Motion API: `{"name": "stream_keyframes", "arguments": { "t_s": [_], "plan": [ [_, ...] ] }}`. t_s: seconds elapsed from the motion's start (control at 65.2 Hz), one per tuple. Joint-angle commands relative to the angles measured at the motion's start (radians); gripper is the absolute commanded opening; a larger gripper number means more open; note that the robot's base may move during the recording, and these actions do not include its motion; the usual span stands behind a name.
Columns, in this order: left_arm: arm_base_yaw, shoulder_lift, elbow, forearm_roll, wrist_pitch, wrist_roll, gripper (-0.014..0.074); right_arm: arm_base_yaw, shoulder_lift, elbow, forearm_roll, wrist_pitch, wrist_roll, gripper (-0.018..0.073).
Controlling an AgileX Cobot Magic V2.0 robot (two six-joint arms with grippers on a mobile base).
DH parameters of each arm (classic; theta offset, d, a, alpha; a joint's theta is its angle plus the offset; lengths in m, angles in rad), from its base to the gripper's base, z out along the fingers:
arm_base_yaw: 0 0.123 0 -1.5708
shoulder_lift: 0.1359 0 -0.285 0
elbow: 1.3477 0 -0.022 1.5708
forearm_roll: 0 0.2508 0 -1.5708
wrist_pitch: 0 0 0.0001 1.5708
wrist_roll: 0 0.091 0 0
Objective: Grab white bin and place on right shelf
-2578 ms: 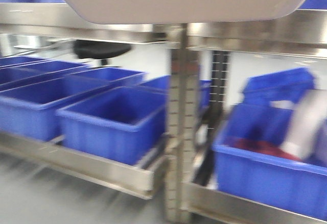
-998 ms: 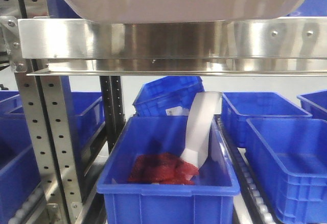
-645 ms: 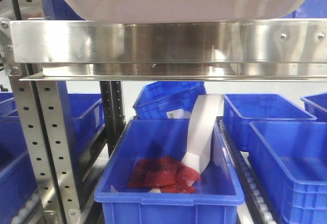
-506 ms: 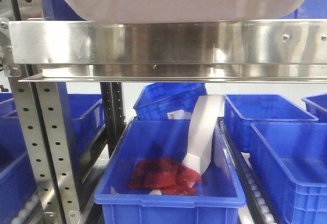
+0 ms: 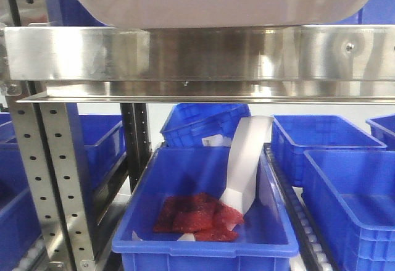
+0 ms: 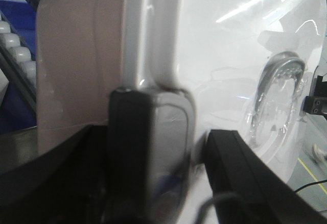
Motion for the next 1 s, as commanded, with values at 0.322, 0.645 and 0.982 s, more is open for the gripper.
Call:
{"name": "stream_keyframes", "arguments": {
  "t_s": [0.322,0.645,0.982],
  "plan": [
    [-0.023,-0.032,-0.033,-0.178,0.107,0.001,0.0262,0.012,-0.015,-0.033,0.166,0.108,-0.015,0.0424],
    [-0.023,-0.032,-0.033,-0.178,0.107,0.001,0.0262,0.012,-0.015,-0.033,0.166,0.108,-0.015,0.0424],
    [-0.023,-0.032,-0.033,-0.178,0.107,0.001,0.0262,0.012,-0.015,-0.033,0.166,0.108,-0.015,0.0424]
  ]
}}
